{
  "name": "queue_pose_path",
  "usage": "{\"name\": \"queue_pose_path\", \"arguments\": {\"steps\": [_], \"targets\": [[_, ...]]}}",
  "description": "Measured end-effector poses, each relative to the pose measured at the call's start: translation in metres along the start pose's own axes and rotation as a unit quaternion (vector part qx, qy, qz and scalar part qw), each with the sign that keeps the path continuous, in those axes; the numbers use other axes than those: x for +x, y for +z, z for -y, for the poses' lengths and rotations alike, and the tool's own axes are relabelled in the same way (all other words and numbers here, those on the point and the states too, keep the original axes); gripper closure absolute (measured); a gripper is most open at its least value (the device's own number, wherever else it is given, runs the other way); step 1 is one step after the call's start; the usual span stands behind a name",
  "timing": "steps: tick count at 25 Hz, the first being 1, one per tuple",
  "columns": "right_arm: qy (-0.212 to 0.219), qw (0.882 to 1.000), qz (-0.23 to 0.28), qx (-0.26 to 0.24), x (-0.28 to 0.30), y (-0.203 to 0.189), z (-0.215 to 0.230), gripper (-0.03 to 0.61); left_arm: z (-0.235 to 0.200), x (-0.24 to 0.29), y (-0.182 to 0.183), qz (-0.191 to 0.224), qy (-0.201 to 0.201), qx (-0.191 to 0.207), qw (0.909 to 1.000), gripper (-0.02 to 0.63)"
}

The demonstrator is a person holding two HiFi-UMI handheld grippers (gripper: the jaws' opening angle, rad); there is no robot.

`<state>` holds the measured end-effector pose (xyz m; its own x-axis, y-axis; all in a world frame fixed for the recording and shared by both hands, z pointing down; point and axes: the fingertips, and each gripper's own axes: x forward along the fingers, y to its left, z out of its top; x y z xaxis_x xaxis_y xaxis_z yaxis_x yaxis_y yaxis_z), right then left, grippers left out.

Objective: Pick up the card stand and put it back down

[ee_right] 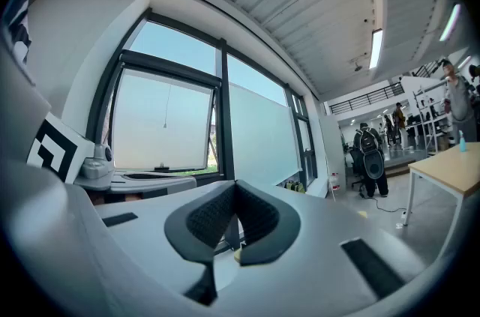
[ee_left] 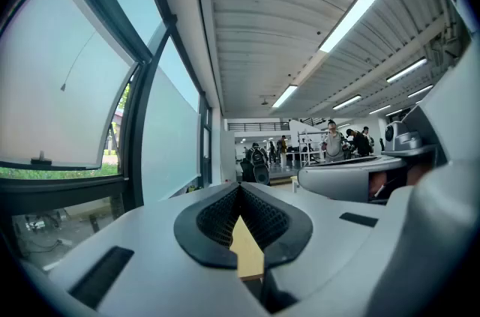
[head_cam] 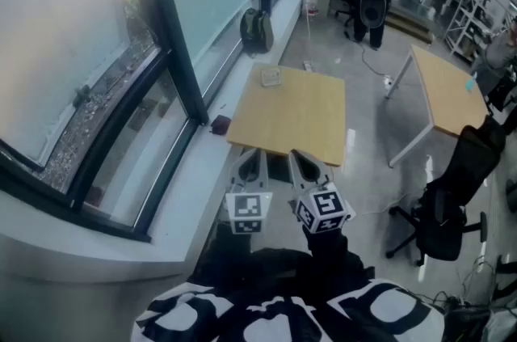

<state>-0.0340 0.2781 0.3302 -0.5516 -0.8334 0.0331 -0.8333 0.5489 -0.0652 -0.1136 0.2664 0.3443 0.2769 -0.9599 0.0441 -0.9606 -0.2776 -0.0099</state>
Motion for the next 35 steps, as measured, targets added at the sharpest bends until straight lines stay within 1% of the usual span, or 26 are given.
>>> {"name": "queue_pose_path", "arguments": {"steps": [3, 7, 10, 15, 19, 21, 25, 28, 30, 33, 35], "targets": [[-0.004, 1.000, 0.002, 0.004, 0.017, -0.002, -0.009, 0.561, -0.018, 0.004, -0.003, -0.001, 0.003, 0.018, 0.9998, 0.611], [-0.037, 0.999, 0.002, 0.021, 0.037, -0.008, -0.012, 0.561, -0.039, 0.005, -0.008, -0.002, 0.003, 0.022, 0.9997, 0.611], [-0.046, 0.999, -0.004, 0.027, 0.053, -0.011, -0.020, 0.561, -0.058, 0.005, -0.012, -0.006, 0.003, 0.011, 0.9999, 0.611], [-0.050, 0.998, -0.007, 0.022, 0.077, -0.014, -0.042, 0.561, -0.086, 0.007, -0.023, -0.016, -0.007, -0.012, 0.9998, 0.611], [-0.049, 0.999, -0.012, 0.005, 0.090, -0.020, -0.057, 0.561, -0.097, 0.012, -0.034, -0.019, -0.024, -0.031, 0.9991, 0.611], [-0.053, 0.998, -0.021, 0.001, 0.094, -0.025, -0.055, 0.561, -0.097, 0.019, -0.038, -0.023, -0.034, -0.033, 0.9986, 0.611], [-0.067, 0.997, -0.027, 0.005, 0.105, -0.030, -0.027, 0.562, -0.092, 0.045, -0.038, -0.016, -0.038, -0.033, 0.9986, 0.611], [-0.069, 0.997, -0.022, 0.010, 0.125, -0.031, 0.000, 0.563, -0.091, 0.074, -0.039, -0.016, -0.035, -0.020, 0.9991, 0.611], [-0.063, 0.998, -0.017, 0.009, 0.144, -0.029, 0.021, 0.563, -0.092, 0.102, -0.039, -0.019, -0.027, -0.012, 0.9994, 0.611], [-0.057, 0.998, -0.005, 0.002, 0.171, -0.017, 0.063, 0.563, -0.084, 0.151, -0.027, -0.009, -0.026, -0.014, 0.9995, 0.611], [-0.057, 0.998, 0.011, -0.002, 0.186, -0.003, 0.092, 0.563, -0.076, 0.179, -0.012, 0.004, -0.025, -0.004, 0.9997, 0.611]]}}
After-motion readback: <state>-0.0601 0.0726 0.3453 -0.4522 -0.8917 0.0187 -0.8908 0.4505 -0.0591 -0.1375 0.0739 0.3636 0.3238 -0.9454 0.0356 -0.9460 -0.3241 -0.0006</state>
